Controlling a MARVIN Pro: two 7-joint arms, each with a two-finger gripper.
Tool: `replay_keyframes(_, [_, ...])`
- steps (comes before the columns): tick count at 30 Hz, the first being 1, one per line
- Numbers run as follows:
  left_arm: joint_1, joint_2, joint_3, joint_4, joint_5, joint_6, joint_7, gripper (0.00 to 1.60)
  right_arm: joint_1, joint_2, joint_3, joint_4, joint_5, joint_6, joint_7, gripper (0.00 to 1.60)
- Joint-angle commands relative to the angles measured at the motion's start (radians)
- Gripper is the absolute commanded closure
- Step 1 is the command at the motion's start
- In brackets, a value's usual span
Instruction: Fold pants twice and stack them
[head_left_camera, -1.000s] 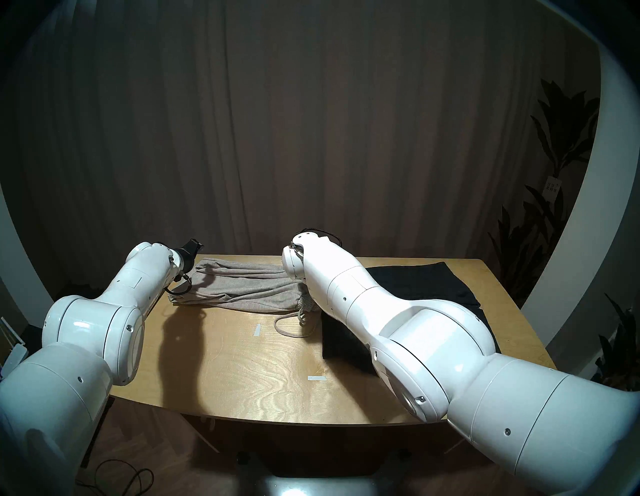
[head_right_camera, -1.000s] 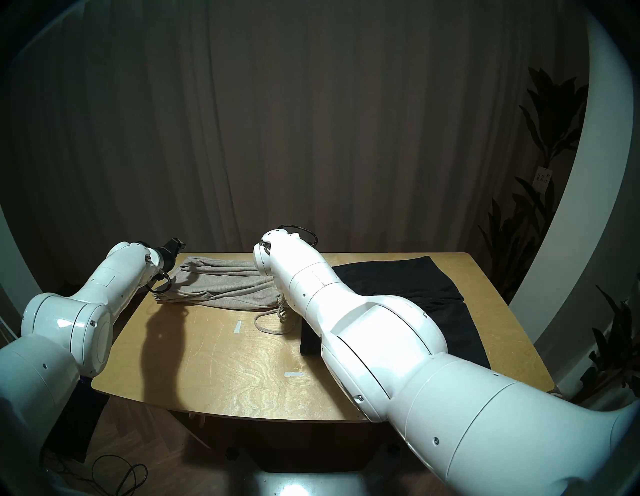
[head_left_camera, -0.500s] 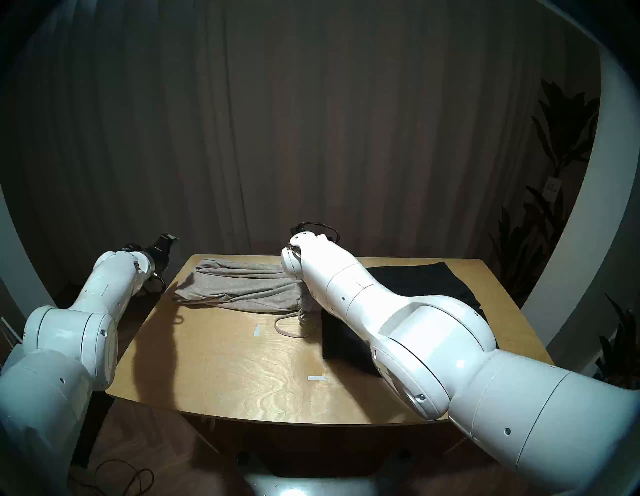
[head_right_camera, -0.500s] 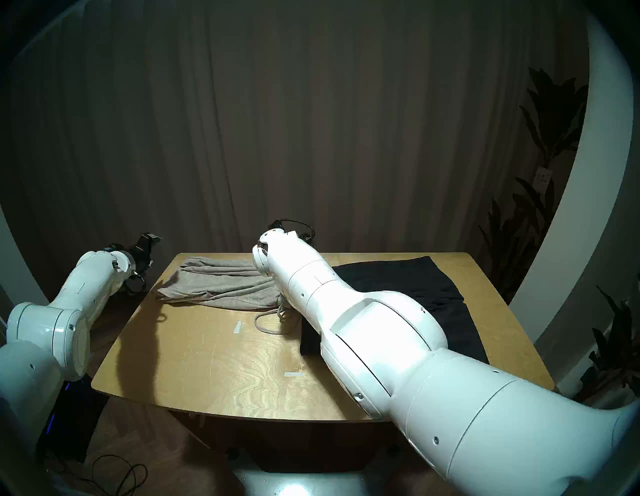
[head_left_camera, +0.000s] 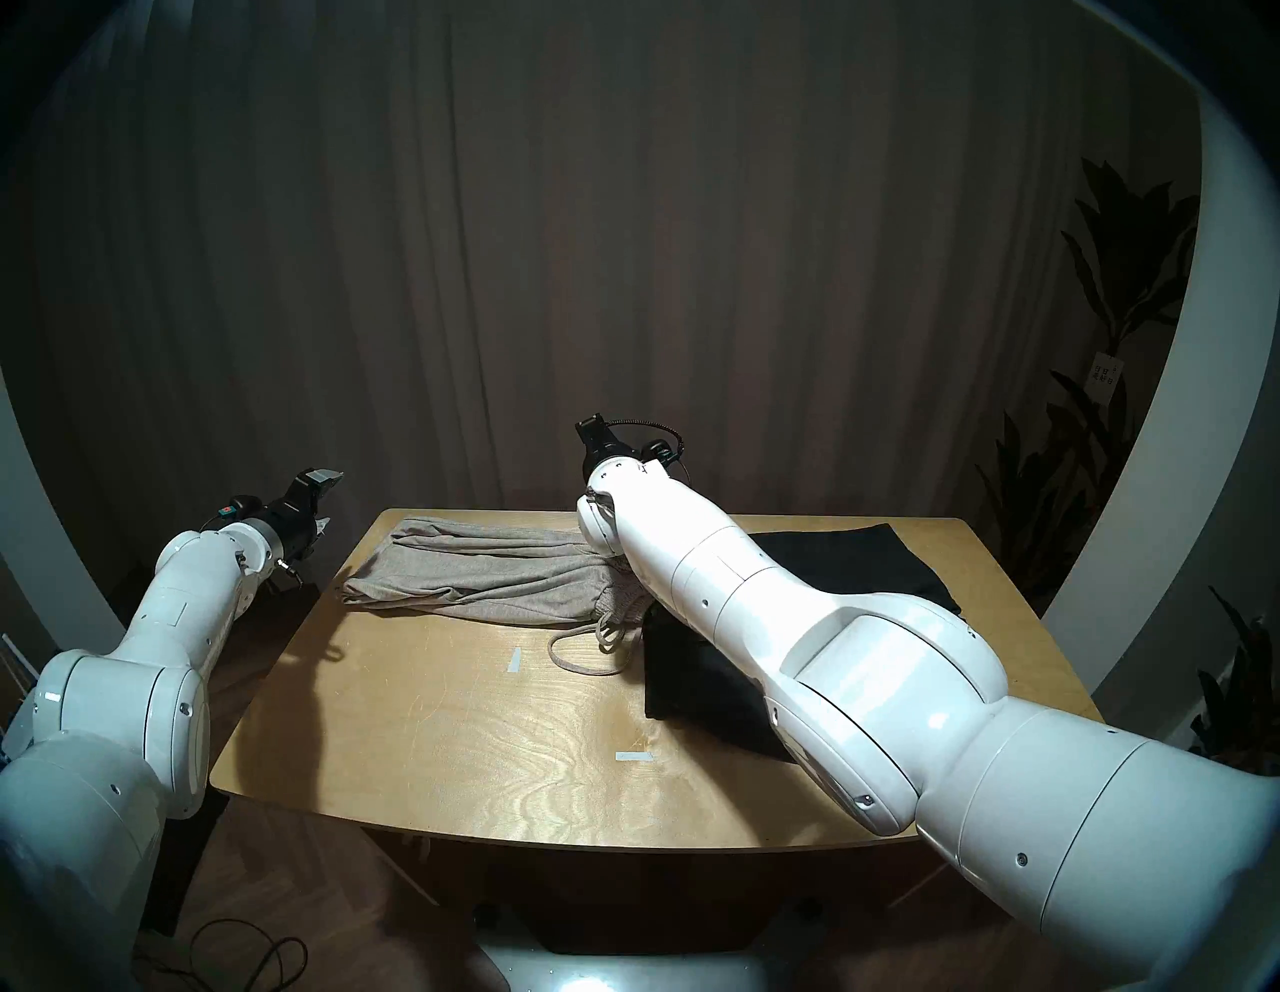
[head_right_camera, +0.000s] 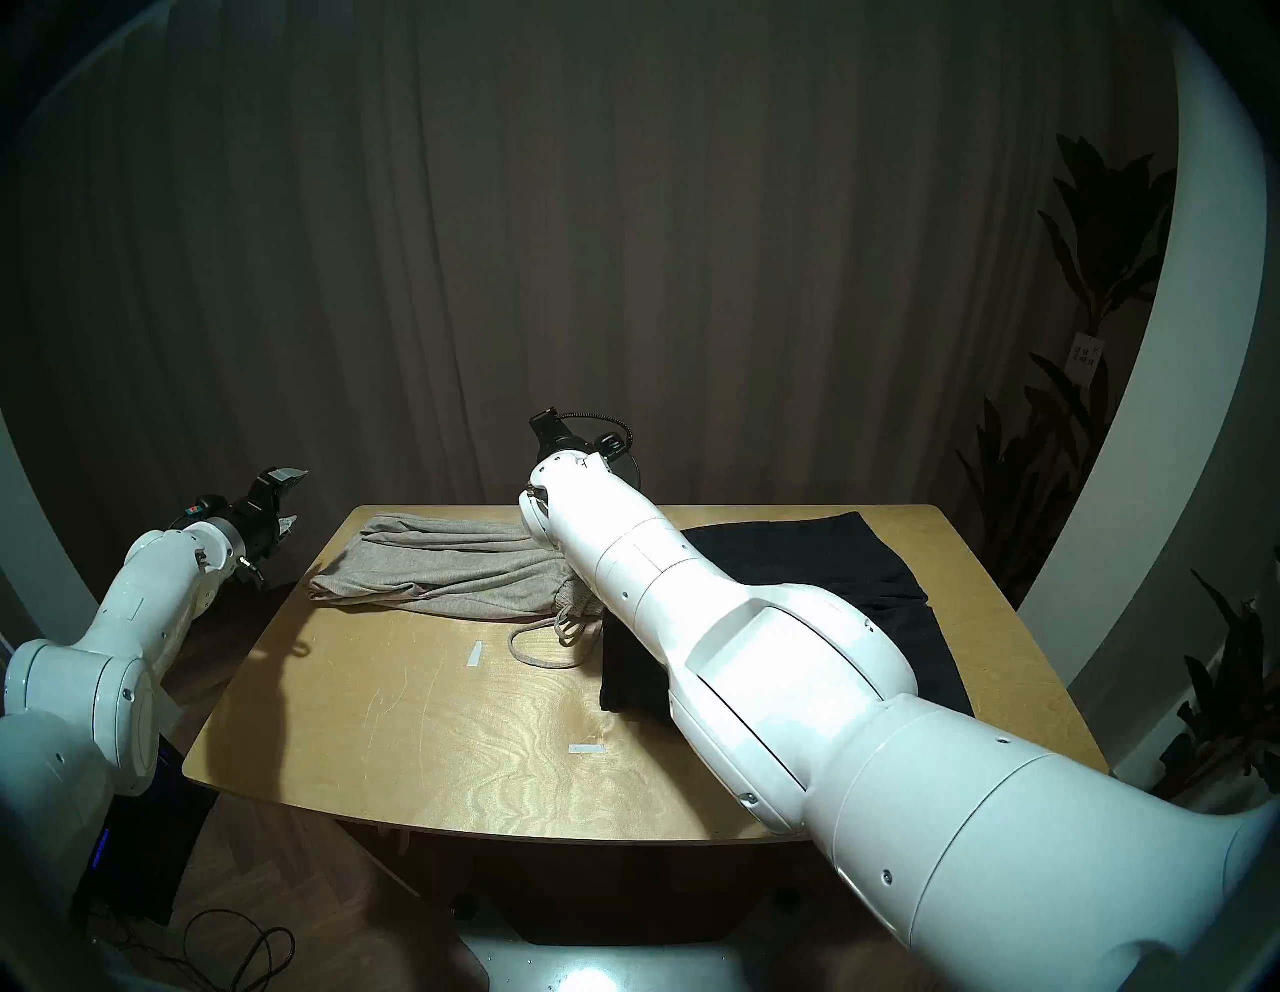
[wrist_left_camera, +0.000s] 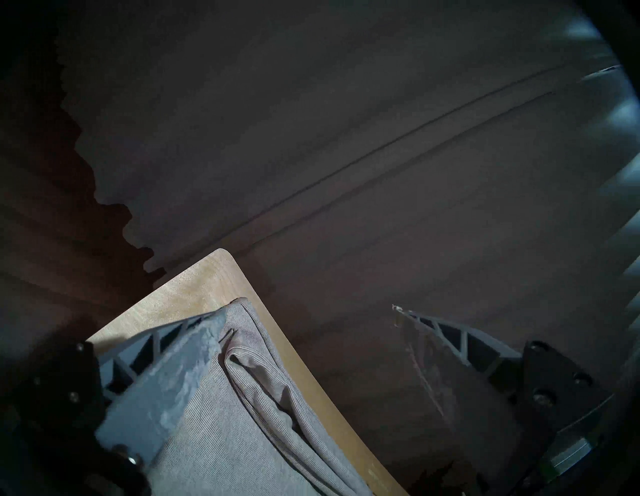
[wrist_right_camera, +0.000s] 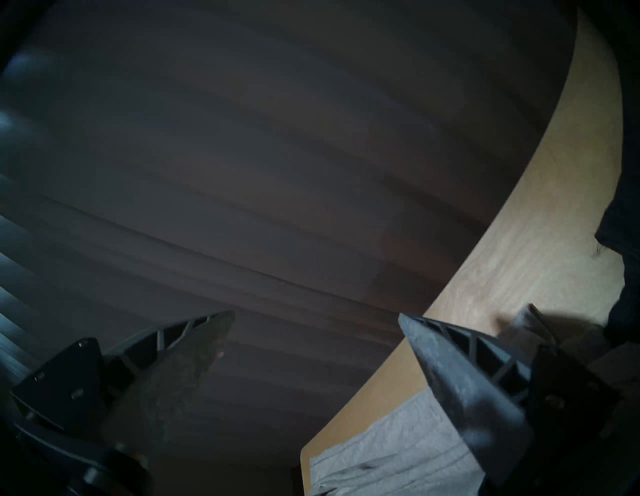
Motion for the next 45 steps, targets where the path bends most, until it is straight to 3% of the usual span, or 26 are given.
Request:
replay_keyframes(1, [0.036, 0.027, -0.009, -0.046, -0.01, -0.002, -0.102, 0.0, -0.051, 0.038, 0.001, -0.071, -0.003, -0.014, 0.041, 0.0])
replay_keyframes(25, [0.158, 0.025, -0.014, -0.119, -0.015, -0.025, -0.231, 0.0, -0.214, 0.177, 0.021, -0.319, -0.012, -0.054, 0.116, 0.0])
replay_keyframes(45, [0.218, 0.025, -0.008, -0.188, -0.006, -0.078, -0.273, 0.0, -0.241, 0.389, -0.109, -0.449, -0.247, -0.114, 0.147, 0.0])
